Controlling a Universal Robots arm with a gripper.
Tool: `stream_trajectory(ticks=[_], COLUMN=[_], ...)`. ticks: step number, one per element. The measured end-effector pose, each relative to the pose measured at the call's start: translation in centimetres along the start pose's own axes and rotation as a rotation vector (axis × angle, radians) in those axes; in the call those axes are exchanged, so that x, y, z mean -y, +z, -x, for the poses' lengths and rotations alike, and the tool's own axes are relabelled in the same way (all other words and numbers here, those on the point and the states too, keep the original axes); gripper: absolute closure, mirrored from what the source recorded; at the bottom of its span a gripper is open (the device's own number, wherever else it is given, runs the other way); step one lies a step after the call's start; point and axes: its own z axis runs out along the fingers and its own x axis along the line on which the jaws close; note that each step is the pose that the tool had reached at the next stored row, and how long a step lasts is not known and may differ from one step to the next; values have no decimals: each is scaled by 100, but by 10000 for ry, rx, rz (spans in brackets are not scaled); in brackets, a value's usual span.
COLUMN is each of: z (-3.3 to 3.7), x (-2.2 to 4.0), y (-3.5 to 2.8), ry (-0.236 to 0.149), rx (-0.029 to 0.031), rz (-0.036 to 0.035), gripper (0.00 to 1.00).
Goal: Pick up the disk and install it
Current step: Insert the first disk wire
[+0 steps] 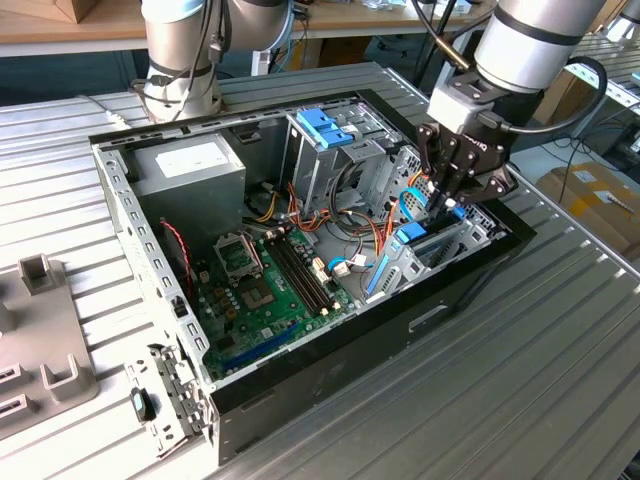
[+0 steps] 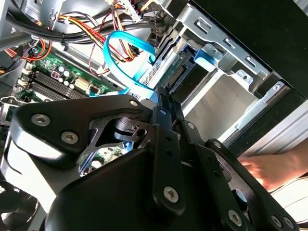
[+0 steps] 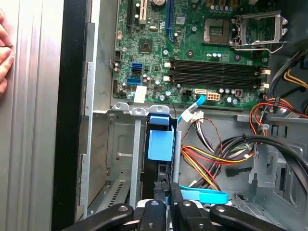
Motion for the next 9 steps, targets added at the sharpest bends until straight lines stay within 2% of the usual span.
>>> stream_trajectory(ticks=[9], z=[0], x=[5], y=[12], ry=[2], rx=[3], rz=[0], gripper=[84])
